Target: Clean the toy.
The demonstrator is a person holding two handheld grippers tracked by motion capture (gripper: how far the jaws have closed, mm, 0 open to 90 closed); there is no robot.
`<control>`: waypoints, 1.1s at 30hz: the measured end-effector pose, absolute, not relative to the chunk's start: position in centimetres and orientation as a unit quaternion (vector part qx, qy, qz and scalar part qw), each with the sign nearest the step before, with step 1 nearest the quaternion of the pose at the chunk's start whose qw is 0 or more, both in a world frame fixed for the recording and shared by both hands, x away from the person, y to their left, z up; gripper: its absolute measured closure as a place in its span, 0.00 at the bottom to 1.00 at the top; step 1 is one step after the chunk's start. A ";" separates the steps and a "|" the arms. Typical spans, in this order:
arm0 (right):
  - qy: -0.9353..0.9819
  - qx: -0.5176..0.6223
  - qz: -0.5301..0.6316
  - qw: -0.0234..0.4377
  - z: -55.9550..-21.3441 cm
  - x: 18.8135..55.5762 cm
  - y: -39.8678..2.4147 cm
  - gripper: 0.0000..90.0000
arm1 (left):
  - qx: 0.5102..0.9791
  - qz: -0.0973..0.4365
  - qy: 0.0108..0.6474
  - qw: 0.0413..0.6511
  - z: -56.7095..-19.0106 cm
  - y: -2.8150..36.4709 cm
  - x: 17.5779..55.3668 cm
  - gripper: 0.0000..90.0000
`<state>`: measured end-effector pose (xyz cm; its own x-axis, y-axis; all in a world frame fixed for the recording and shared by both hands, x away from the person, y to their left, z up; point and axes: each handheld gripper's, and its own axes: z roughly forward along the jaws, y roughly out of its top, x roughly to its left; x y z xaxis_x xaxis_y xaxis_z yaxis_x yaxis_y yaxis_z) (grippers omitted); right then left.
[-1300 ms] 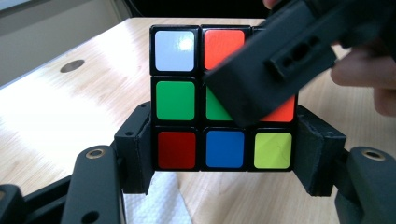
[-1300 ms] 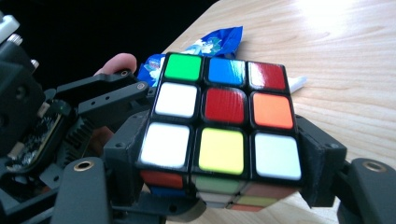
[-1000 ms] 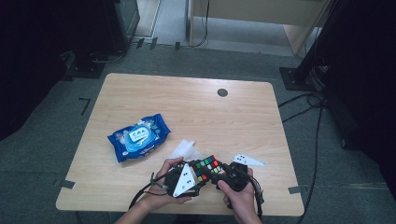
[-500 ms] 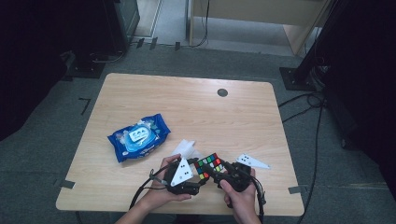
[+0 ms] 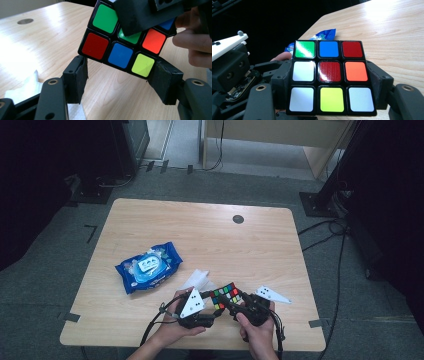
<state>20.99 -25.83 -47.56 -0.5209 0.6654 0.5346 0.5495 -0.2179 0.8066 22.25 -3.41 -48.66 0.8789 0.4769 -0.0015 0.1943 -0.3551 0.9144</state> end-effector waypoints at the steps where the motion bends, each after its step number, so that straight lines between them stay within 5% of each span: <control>1: 0.623 0.488 0.609 0.046 -47.5 20.9 -25.8 0.38 | 0.810 0.135 0.207 0.531 -48.6 -3.4 22.2 0.40; 20: 0.632 0.492 0.599 0.010 -47.9 21.2 -25.5 0.38 | 0.815 0.190 0.178 0.518 -48.5 -3.7 21.6 0.31; 33: 0.631 0.498 0.595 0.011 -48.3 21.3 -25.5 0.38 | 0.814 0.152 0.203 0.523 -48.5 -4.1 21.7 0.23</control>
